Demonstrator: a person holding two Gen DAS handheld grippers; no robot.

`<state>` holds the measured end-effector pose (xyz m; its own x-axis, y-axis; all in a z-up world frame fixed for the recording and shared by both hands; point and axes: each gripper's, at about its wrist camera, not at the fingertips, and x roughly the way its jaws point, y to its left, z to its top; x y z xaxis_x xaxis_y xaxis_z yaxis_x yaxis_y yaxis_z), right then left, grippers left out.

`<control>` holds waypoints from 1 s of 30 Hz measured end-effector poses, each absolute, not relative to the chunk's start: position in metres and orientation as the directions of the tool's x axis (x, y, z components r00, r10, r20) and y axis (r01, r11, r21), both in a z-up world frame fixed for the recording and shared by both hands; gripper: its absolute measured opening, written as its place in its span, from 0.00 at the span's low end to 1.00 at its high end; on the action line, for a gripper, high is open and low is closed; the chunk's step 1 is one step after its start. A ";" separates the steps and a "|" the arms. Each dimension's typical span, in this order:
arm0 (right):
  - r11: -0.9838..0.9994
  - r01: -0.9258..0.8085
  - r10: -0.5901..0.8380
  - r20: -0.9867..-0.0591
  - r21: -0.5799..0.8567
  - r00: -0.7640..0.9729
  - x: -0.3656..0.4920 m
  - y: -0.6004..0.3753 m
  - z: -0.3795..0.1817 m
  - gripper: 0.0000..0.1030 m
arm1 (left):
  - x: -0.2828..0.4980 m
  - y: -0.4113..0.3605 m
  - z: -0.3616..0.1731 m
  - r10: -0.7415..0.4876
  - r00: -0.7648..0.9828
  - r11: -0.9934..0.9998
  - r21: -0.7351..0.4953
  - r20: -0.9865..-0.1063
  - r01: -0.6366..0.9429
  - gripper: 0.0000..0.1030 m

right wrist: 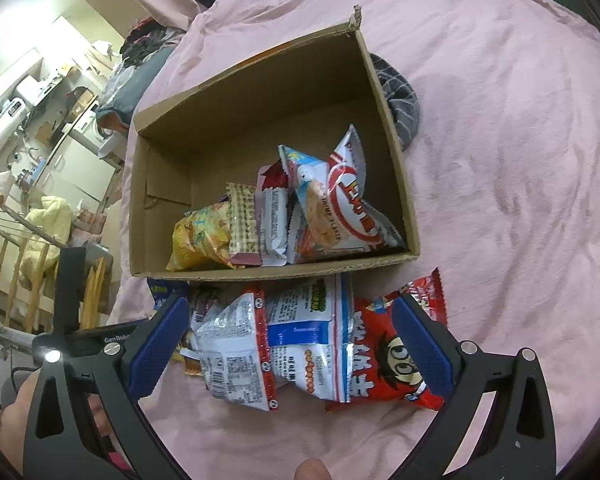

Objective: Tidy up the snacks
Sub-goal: 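Grasp the blue cartoon-dog bag with the left tool while the right grasps the white-red PP bag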

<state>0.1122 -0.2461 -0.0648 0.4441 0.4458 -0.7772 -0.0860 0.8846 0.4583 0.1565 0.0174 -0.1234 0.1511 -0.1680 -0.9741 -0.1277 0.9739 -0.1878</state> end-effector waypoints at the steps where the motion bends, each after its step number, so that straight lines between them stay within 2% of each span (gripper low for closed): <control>1: 0.875 -0.088 0.464 -0.773 0.476 0.432 0.113 -0.246 -0.066 1.00 | 0.154 0.016 -0.120 -0.170 0.151 0.974 -0.189 -0.974 -0.125 0.40; 5: 0.800 -0.053 0.579 -0.743 0.598 0.336 0.117 -0.244 -0.081 0.97 | 0.144 0.011 -0.104 -0.184 0.159 0.975 -0.200 -0.970 -0.096 0.39; 7: 0.754 -0.040 0.637 -0.715 0.655 0.289 0.119 -0.239 -0.087 0.78 | 0.135 0.012 -0.093 -0.202 0.172 0.972 -0.218 -0.964 -0.084 0.39; 8: 0.747 -0.040 0.647 -0.712 0.664 0.274 0.120 -0.236 -0.089 0.78 | 0.132 0.013 -0.090 -0.208 0.177 0.971 -0.225 -0.962 -0.085 0.39; 10: 0.754 -0.053 0.644 -0.722 0.654 0.254 0.121 -0.227 -0.091 0.74 | 0.122 0.017 -0.081 -0.228 0.195 0.964 -0.249 -0.954 -0.093 0.39; 14: 0.781 -0.059 0.620 -0.760 0.622 0.196 0.124 -0.212 -0.102 0.73 | 0.113 0.030 -0.068 -0.230 0.240 0.961 -0.259 -0.943 -0.097 0.39; 16: 0.793 -0.060 0.607 -0.778 0.606 0.164 0.126 -0.206 -0.109 0.65 | 0.114 0.031 -0.063 -0.210 0.266 0.966 -0.242 -0.941 -0.091 0.39; 21: 0.709 -0.066 0.705 -0.707 0.702 0.051 0.126 -0.193 -0.121 0.55 | 0.124 0.040 -0.061 -0.220 0.277 0.958 -0.261 -0.935 -0.120 0.39; 25: 0.757 -0.104 0.650 -0.760 0.645 0.018 0.127 -0.174 -0.132 0.54 | 0.127 0.036 -0.060 -0.200 0.300 0.963 -0.243 -0.933 -0.115 0.39; 30: 0.778 -0.161 0.619 -0.785 0.608 0.029 0.127 -0.161 -0.131 0.43 | 0.128 0.037 -0.064 -0.176 0.305 0.967 -0.222 -0.936 -0.123 0.39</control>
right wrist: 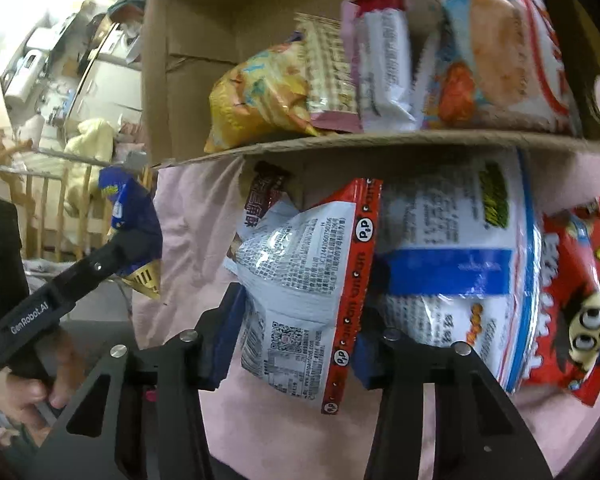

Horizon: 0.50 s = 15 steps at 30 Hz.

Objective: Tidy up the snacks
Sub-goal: 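Grasp the blue cartoon-dog bag with the left tool while the right grasps the white-red PP bag, then carry both bags into the box and open both tools to release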

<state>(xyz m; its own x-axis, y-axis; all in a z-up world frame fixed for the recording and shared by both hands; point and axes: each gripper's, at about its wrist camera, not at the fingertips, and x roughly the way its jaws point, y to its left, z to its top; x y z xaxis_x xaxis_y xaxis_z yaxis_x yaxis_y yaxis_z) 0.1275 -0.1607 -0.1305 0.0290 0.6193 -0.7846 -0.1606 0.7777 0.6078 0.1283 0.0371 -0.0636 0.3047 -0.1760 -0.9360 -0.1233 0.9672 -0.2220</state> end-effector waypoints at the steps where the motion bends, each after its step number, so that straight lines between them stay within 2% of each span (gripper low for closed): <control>1: 0.778 -0.164 0.619 -0.784 0.607 0.032 0.126 -0.162 -0.129 0.40 | 0.129 0.037 -0.065 -0.172 0.303 0.968 -0.218 -0.937 -0.126 0.39; 4: 0.775 -0.179 0.622 -0.782 0.607 0.042 0.118 -0.167 -0.122 0.30 | 0.129 0.037 -0.069 -0.156 0.305 0.971 -0.203 -0.940 -0.129 0.39; 7: 0.774 -0.205 0.622 -0.780 0.599 0.069 0.111 -0.178 -0.111 0.27 | 0.130 0.035 -0.071 -0.145 0.308 0.972 -0.193 -0.940 -0.132 0.39; 15: 0.758 -0.229 0.648 -0.745 0.610 0.160 0.091 -0.214 -0.086 0.26 | 0.130 0.024 -0.080 -0.117 0.299 0.982 -0.155 -0.947 -0.106 0.39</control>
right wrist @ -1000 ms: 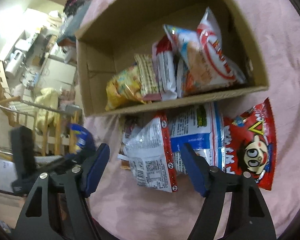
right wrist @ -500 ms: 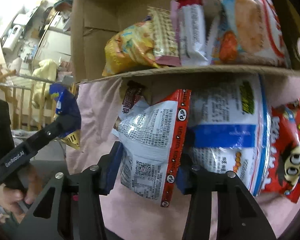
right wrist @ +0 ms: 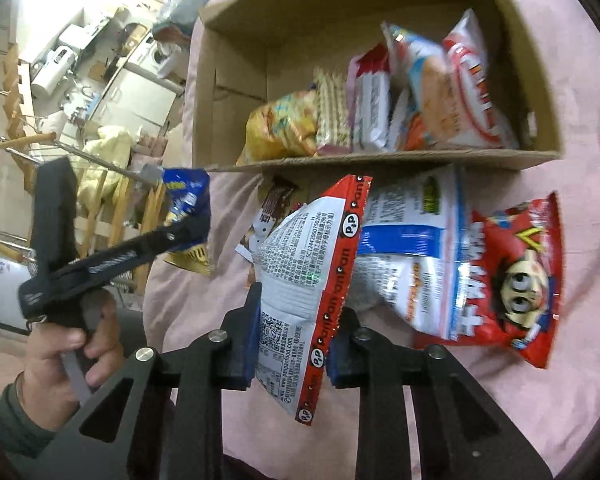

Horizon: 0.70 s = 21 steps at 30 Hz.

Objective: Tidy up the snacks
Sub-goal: 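Carry both bags into the box and open both tools to release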

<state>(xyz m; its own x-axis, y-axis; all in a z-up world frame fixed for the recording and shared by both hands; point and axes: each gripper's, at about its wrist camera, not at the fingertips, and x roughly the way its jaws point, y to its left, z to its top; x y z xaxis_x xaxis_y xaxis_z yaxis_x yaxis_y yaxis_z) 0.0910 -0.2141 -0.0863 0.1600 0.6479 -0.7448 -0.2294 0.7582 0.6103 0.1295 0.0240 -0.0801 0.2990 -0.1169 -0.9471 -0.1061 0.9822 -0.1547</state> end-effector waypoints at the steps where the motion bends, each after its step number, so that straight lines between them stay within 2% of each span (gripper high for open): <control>1: 0.760 -0.226 0.647 -0.744 0.610 0.167 0.091 -0.215 -0.085 0.26 | 0.130 0.022 -0.082 -0.110 0.298 0.984 -0.147 -0.948 -0.103 0.39; 8: 0.756 -0.228 0.654 -0.717 0.614 0.240 0.082 -0.238 -0.068 0.26 | 0.124 0.015 -0.073 -0.122 0.308 0.984 -0.156 -0.944 -0.088 0.39; 15: 0.735 -0.182 0.664 -0.638 0.653 0.390 0.097 -0.273 -0.031 0.26 | 0.118 0.012 -0.023 -0.133 0.405 0.986 -0.163 -0.904 -0.040 0.39; 21: 0.738 -0.170 0.650 -0.621 0.653 0.437 0.127 -0.279 -0.013 0.26 | 0.143 0.010 0.008 -0.100 0.498 0.990 -0.134 -0.862 -0.033 0.39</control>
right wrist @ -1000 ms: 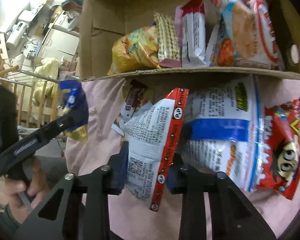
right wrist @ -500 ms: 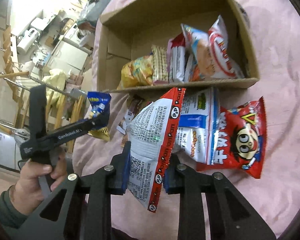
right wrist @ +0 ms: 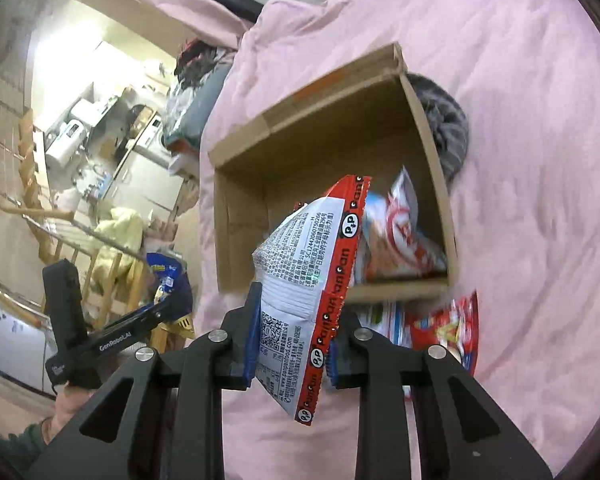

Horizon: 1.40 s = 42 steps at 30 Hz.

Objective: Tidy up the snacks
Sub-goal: 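Carry both bags into the box and open both tools to release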

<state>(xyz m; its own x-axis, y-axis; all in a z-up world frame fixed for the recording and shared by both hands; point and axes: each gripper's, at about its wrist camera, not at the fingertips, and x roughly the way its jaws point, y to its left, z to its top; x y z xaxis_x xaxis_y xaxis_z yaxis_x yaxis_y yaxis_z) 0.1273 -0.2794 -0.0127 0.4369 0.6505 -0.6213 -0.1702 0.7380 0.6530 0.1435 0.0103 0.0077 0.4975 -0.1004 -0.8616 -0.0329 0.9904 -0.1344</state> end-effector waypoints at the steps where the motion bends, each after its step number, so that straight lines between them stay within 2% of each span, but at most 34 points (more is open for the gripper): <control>1: 0.739 -0.169 0.649 -0.620 0.653 0.441 0.131 -0.280 -0.011 0.26 | 0.149 0.009 0.008 -0.087 0.506 0.992 -0.121 -0.858 -0.034 0.39; 7: 0.736 -0.172 0.651 -0.613 0.655 0.449 0.170 -0.270 0.000 0.26 | 0.186 -0.003 0.012 -0.125 0.505 0.989 -0.149 -0.854 -0.008 0.39; 11: 0.742 -0.153 0.646 -0.634 0.653 0.425 0.195 -0.257 -0.011 0.26 | 0.203 -0.018 0.005 -0.106 0.525 0.994 -0.103 -0.845 0.034 0.39; 20: 0.731 -0.137 0.659 -0.639 0.669 0.397 0.209 -0.250 -0.050 0.26 | 0.228 -0.024 -0.025 -0.118 0.527 0.993 -0.112 -0.842 0.042 0.39; 27: 0.752 -0.099 0.631 -0.666 0.652 0.399 0.223 -0.249 -0.063 0.27 | 0.236 -0.026 -0.033 -0.192 0.515 0.980 -0.195 -0.835 0.048 0.39; 31: 0.759 -0.110 0.628 -0.676 0.642 0.385 0.228 -0.242 -0.066 0.27 | 0.235 -0.038 -0.031 -0.155 0.539 0.988 -0.129 -0.828 0.085 0.40; 42: 0.737 -0.106 0.652 -0.661 0.667 0.371 0.233 -0.237 -0.068 0.30 | 0.238 -0.033 -0.036 -0.143 0.540 0.989 -0.131 -0.830 0.061 0.41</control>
